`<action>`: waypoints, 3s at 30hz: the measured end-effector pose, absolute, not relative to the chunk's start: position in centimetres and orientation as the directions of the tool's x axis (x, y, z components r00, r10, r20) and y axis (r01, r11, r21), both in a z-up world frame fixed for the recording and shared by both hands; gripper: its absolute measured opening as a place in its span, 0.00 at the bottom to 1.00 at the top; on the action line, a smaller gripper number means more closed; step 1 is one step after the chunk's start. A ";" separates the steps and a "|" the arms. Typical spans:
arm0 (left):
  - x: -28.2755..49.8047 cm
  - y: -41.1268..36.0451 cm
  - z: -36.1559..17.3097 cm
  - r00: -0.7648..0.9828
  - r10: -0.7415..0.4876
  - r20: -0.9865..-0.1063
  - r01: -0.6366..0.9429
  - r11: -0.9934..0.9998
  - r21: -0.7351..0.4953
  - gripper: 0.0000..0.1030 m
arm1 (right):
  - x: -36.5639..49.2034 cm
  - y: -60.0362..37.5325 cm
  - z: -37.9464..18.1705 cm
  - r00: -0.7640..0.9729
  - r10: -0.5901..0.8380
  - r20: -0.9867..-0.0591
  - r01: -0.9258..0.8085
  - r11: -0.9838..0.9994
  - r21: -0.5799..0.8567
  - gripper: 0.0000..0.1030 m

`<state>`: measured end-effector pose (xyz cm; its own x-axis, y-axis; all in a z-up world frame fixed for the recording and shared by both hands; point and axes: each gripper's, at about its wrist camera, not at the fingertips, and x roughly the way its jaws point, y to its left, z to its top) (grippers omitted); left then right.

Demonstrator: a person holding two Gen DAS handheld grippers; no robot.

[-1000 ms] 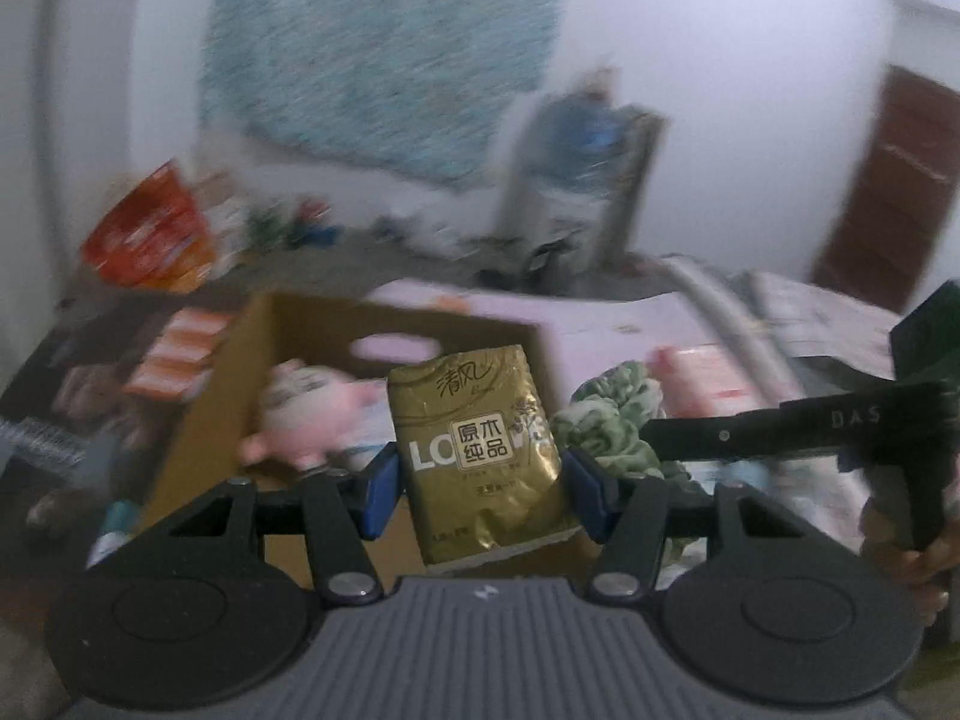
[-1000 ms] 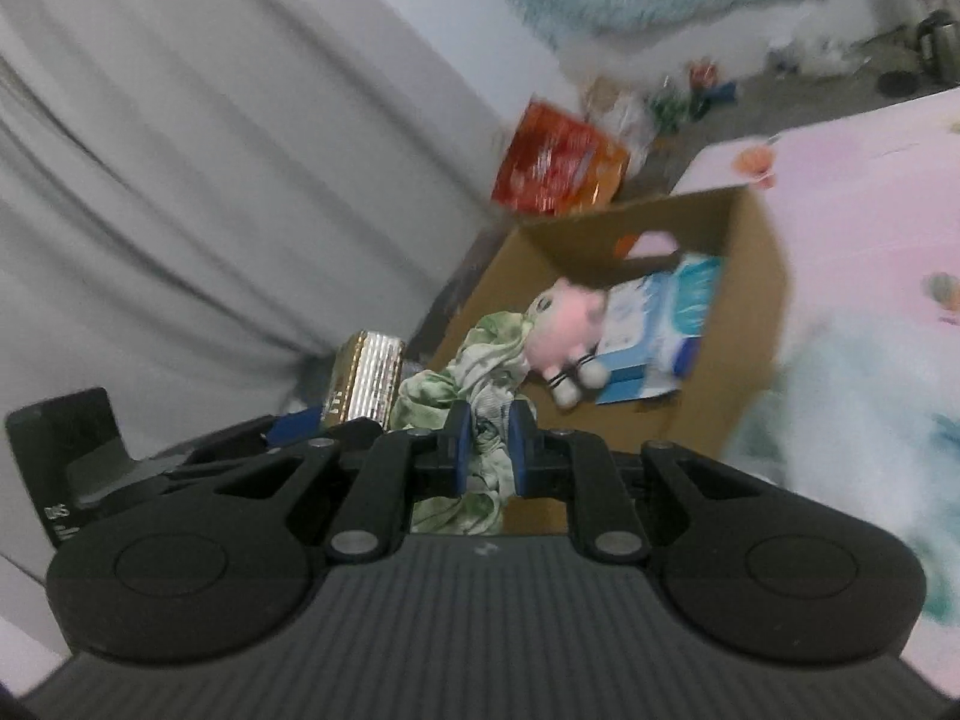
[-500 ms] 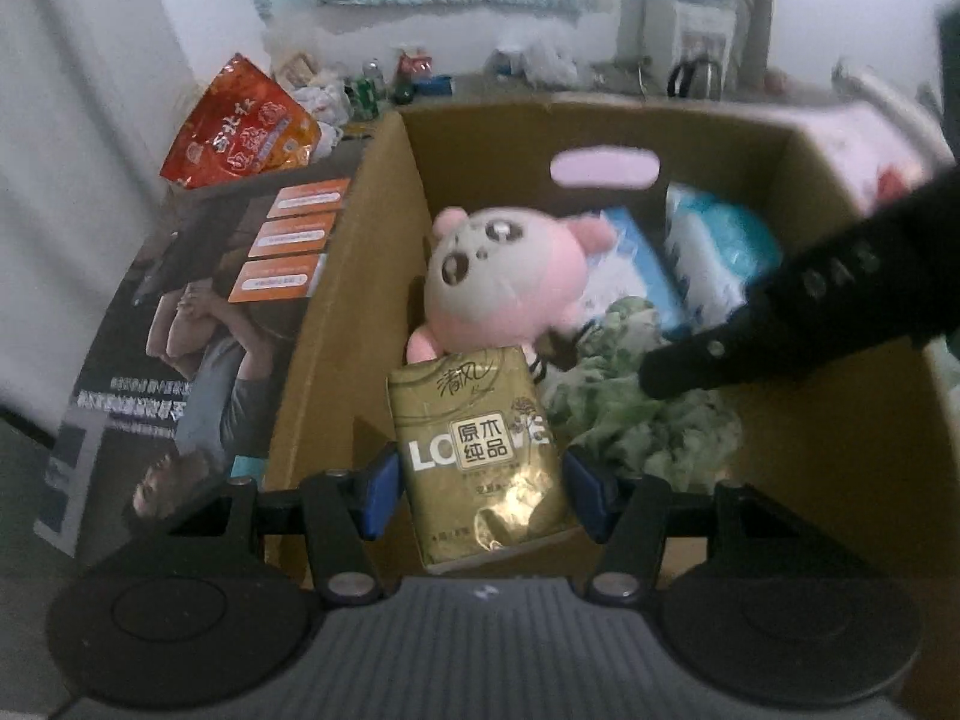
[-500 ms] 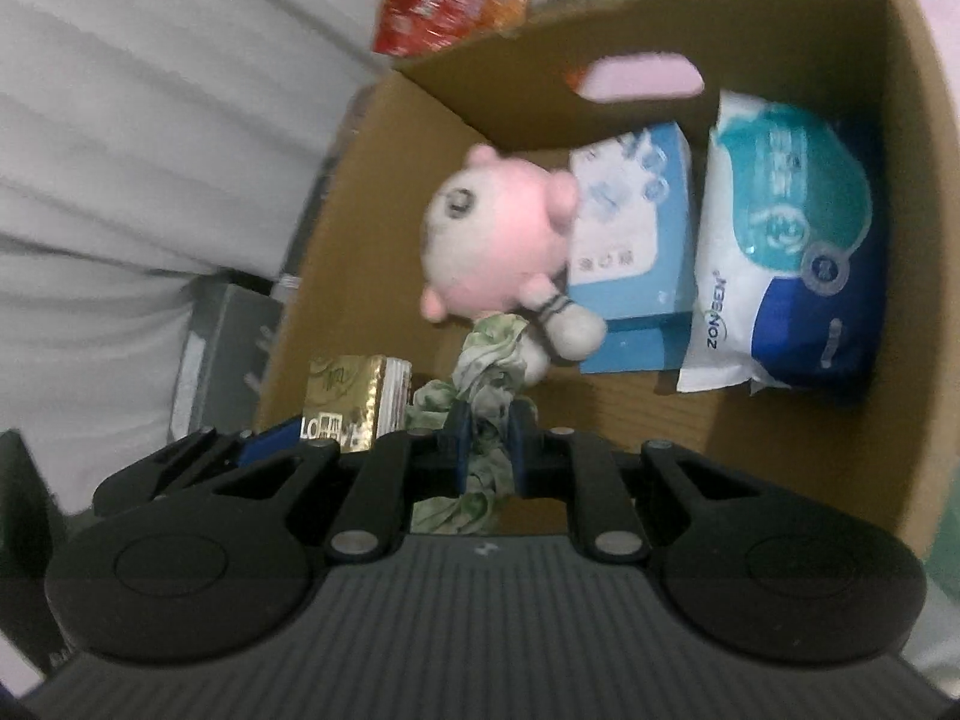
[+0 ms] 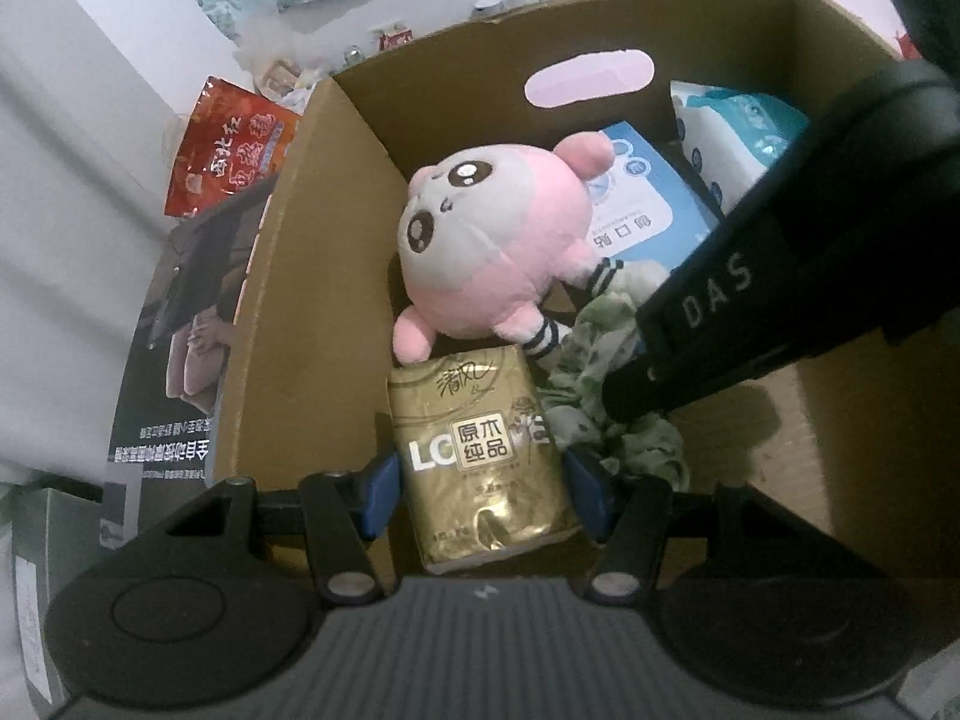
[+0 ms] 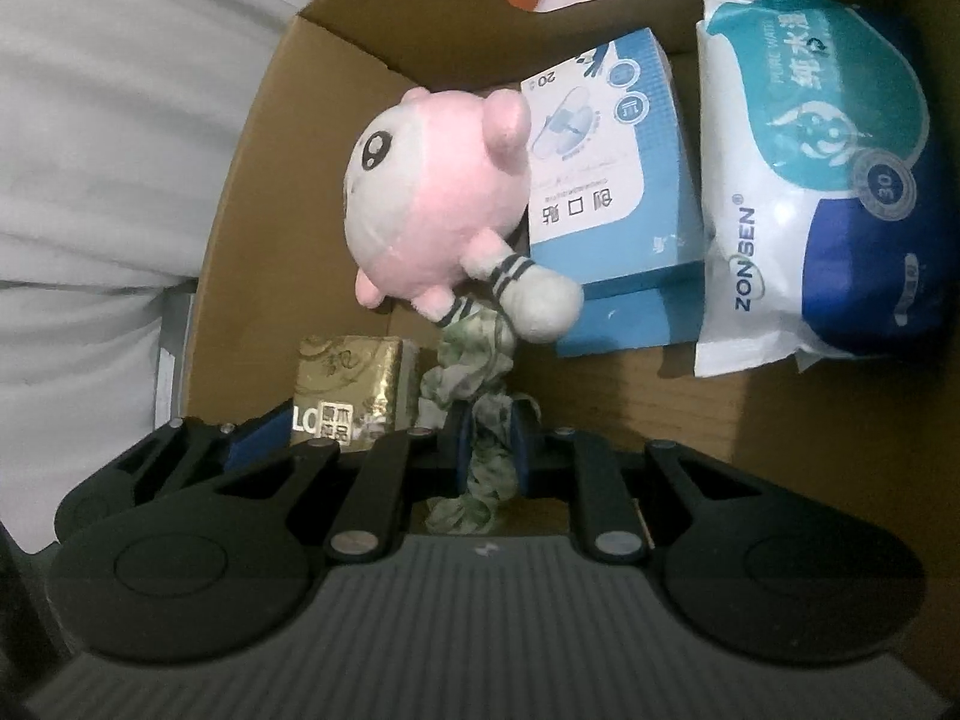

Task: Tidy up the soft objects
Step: 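Lower both items into the box and open both grippers, then withdraw the right tool from the box, then move both tools to the clear bag of cotton swabs on the bed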

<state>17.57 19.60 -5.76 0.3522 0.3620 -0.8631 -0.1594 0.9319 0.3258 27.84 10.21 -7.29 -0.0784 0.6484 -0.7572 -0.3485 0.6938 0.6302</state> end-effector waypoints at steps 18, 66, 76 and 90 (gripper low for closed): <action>17.6 19.6 -4.1 0.369 0.396 -0.841 -0.182 0.918 0.353 0.77 | 28.6 7.1 -8.4 -0.078 0.666 -0.742 -0.289 0.697 0.656 0.16; 12.2 -5.9 1.7 0.720 -0.199 -0.664 0.117 0.979 -0.167 0.86 | 22.8 -41.5 1.9 0.671 0.561 -0.485 -0.164 0.750 0.641 0.87; 14.3 -9.8 -1.7 0.703 -0.174 -0.690 0.114 0.985 -0.132 0.86 | 30.6 -39.7 -1.2 0.658 0.359 -0.662 -0.081 0.907 0.413 0.88; 12.7 -8.4 -2.5 0.697 -0.150 -0.701 0.084 0.988 -0.128 0.86 | 32.3 -38.7 -3.3 0.625 0.361 -0.692 -0.046 0.903 0.428 0.50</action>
<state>12.66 -8.38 -2.52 0.6972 -0.1500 -0.7010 0.0843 0.9882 -0.1276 32.31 -38.66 -3.29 0.6250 0.3605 -0.6924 -0.0463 0.9025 0.4281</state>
